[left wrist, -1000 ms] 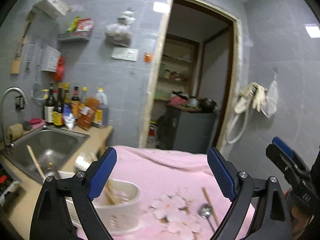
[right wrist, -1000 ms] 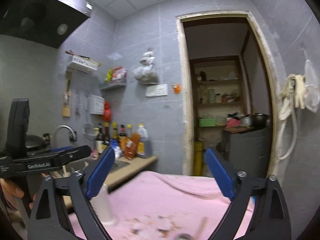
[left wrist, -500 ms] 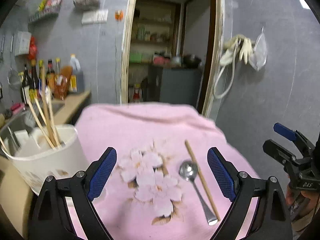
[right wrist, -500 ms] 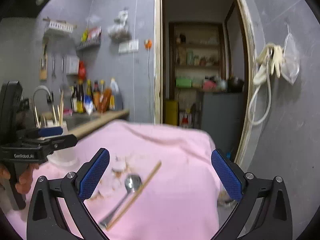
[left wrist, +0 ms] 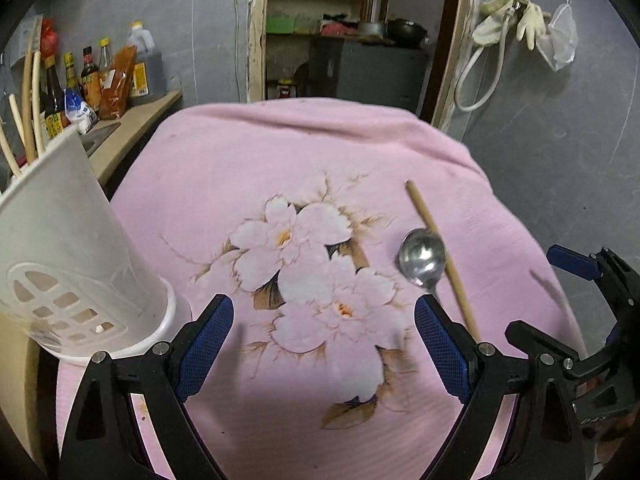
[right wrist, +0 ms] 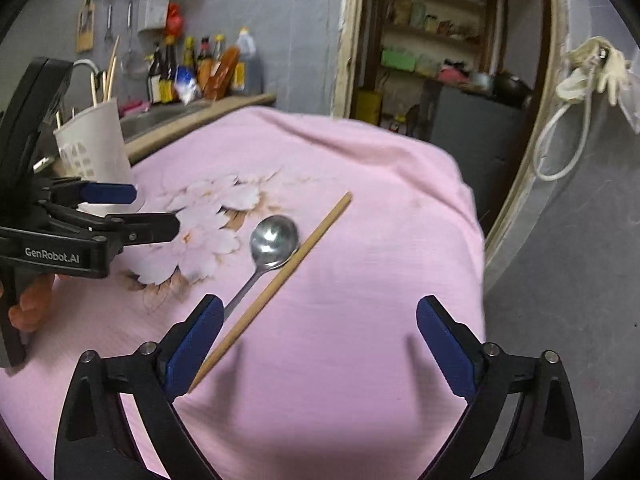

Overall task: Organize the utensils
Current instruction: 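Move both open tools back to the spoon and chopstick on the cloth, then grasp the last chopstick with the right tool while the left tool approaches the spoon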

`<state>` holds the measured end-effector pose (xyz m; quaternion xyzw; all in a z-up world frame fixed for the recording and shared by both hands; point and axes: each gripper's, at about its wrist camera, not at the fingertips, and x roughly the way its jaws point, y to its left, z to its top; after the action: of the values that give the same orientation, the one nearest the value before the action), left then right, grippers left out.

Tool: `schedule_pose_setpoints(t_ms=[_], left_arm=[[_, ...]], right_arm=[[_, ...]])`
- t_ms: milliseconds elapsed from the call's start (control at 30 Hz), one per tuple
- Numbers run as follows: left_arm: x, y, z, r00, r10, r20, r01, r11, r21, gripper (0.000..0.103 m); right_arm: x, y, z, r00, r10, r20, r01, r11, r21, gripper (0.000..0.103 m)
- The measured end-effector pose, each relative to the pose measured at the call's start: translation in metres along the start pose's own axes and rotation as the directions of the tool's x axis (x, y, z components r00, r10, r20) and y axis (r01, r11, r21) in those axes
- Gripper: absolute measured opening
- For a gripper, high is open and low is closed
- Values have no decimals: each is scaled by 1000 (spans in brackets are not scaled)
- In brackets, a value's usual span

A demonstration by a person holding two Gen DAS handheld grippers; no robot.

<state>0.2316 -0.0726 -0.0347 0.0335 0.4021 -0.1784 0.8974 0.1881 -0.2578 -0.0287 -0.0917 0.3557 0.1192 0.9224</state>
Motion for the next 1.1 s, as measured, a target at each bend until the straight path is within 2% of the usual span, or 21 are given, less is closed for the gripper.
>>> schedule_pose_setpoints(t_ms=[233,367,467,533,633,767,933,1100], left_arm=[[13,13,-3,998,-31,-55,28,998,-54,89],[17,24,-4,995,-51,-85,42,993,-106,89],[14,27,-3,995,-63,-79,54,992,-116,89],[13,27,-3,994,-81,-74,73,991,-109,89],[14,21,1,991,-111,-74,104,990,-91,88],[20,6,8,985,-156,-73,153,987,-50,88],[40,-11,17,975,-180,-131,182,983,7,76],[51,-13,31,971,-201,-127,203,979,2,61]], right_arm=[[31,16,3,991,-47,-129,38,997,-72,85],[39,19,4,986,-65,-154,51,994,-92,83],[40,16,4,984,-86,-155,70,992,-104,69],[38,10,4,984,-97,-150,83,992,-95,53],[38,1,5,984,-110,-144,99,992,-80,35],[34,-6,5,986,-94,-134,86,994,-63,24],[26,-12,2,990,-89,-105,86,996,-33,8],[15,-29,-7,988,-119,-100,121,992,21,6]])
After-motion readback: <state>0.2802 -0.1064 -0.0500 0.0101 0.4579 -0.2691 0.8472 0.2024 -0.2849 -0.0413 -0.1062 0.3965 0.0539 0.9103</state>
